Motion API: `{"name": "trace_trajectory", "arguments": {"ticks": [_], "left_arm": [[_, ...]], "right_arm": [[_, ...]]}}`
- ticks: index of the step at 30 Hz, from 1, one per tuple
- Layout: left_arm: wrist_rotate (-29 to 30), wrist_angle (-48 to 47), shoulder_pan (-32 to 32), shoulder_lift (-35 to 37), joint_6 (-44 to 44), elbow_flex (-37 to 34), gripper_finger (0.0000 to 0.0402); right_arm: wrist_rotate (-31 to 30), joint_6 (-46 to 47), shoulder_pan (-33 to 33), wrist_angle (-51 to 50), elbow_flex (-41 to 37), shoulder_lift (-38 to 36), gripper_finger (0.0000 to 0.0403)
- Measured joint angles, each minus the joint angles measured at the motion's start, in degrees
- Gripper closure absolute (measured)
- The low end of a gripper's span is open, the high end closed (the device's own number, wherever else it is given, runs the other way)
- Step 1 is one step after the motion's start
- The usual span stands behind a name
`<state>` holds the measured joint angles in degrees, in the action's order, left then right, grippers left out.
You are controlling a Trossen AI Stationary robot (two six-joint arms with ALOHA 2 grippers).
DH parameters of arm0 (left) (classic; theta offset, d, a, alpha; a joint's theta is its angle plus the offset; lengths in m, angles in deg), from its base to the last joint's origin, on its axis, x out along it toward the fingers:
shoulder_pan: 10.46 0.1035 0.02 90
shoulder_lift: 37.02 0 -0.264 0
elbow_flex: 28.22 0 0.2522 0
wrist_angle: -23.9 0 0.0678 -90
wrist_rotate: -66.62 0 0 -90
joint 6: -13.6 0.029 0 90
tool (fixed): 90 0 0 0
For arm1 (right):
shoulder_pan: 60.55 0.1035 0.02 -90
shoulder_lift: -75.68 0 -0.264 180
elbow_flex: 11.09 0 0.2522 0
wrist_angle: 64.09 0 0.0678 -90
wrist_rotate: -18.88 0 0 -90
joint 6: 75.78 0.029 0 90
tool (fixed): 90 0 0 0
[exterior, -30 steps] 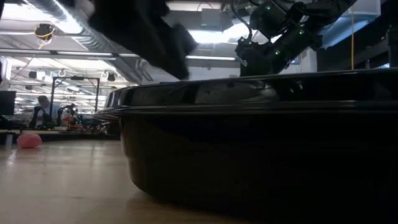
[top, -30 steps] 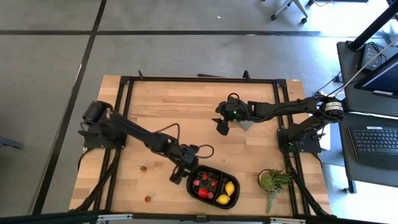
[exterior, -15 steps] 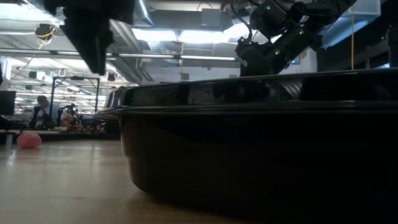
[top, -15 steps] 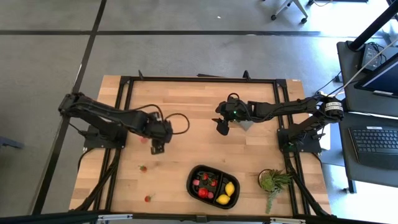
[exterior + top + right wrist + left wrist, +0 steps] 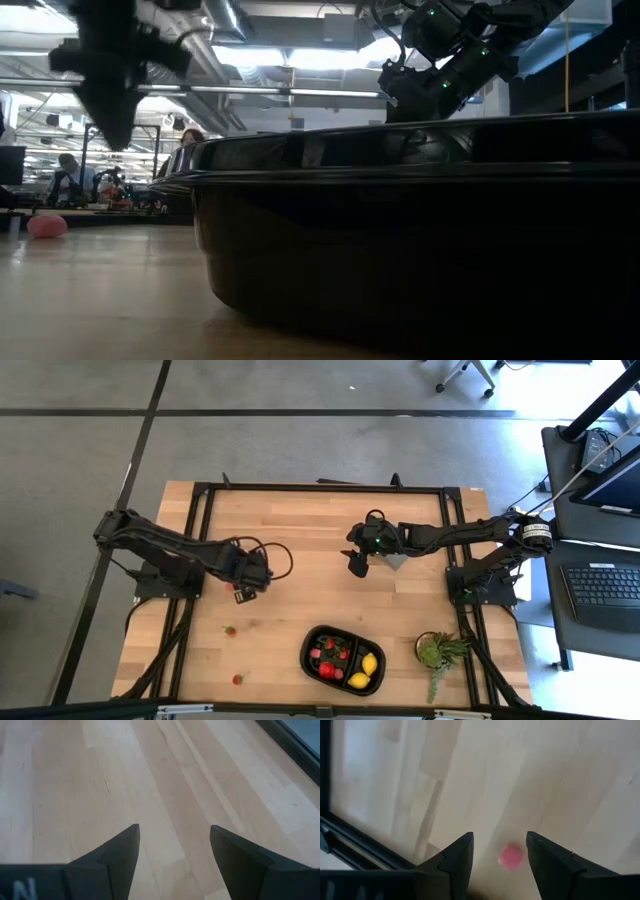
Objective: Pick and placing Produce into tupperware
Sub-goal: Put the peach into the black bin
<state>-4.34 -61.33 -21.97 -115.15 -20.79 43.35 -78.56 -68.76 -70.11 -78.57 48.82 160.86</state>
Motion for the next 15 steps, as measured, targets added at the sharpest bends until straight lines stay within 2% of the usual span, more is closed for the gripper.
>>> {"name": "trace_trajectory", "arguments": {"ticks": [9, 15], "left_arm": [[-7.5, 3.1, 2.4, 0.0, -0.7, -10.6, 0.0233], [-10.0, 3.8, 5.4, 0.0, 0.4, -13.3, 0.0226]], "right_arm": [[0.0, 0.0, 0.0, 0.0, 0.0, 0.0, 0.0159], [0.0, 0.0, 0.0, 0.6, 0.0, 0.0, 0.0159]]}}
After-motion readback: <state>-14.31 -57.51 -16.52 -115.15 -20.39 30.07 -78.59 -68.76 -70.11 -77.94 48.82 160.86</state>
